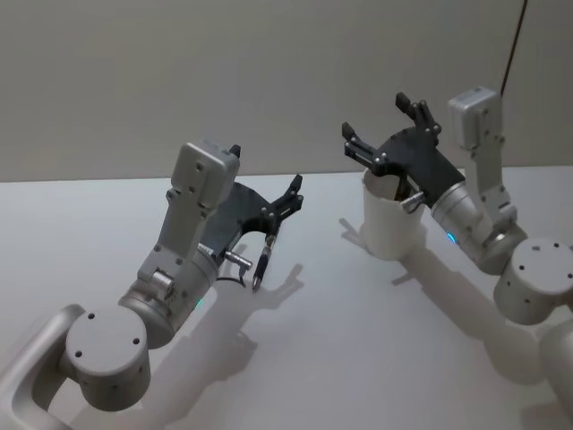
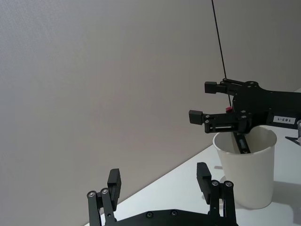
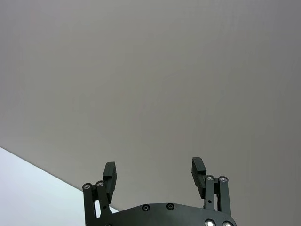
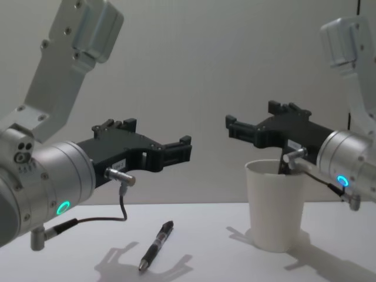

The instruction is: Place the pen into the pen holder.

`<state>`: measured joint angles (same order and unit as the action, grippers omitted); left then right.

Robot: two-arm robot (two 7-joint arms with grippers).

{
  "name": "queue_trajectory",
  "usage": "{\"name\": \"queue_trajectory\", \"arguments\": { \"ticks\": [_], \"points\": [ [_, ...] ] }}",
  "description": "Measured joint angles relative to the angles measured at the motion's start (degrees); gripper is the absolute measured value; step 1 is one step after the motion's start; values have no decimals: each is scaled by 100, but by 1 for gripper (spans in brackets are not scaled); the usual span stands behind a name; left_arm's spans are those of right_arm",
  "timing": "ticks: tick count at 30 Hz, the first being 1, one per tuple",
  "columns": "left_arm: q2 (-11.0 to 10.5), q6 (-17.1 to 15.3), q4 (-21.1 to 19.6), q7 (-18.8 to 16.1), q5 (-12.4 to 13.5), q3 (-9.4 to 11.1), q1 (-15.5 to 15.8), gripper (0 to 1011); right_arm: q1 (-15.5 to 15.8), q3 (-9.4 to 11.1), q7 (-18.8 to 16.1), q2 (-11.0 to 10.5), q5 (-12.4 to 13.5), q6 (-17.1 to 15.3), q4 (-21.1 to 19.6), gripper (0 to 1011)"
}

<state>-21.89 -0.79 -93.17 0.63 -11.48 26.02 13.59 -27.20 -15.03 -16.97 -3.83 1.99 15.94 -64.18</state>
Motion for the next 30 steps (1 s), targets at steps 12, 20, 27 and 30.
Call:
{"name": "queue_trajectory", "arguments": {
  "ticks": [12,20,27,30],
  "points": [
    [0,0,0,0,0,0,0,1001,446,87,38,-199,345,-393,-893,1002],
    [0,0,0,0,0,0,0,1001,718,122,142,-314,528,-643,-1390,1001],
    [0,0,0,0,0,0,0,1001,786,122,180,-354,559,-679,-1461,1002],
    [0,0,0,0,0,0,0,1001,883,126,233,-412,604,-730,-1571,1001]
  ]
}}
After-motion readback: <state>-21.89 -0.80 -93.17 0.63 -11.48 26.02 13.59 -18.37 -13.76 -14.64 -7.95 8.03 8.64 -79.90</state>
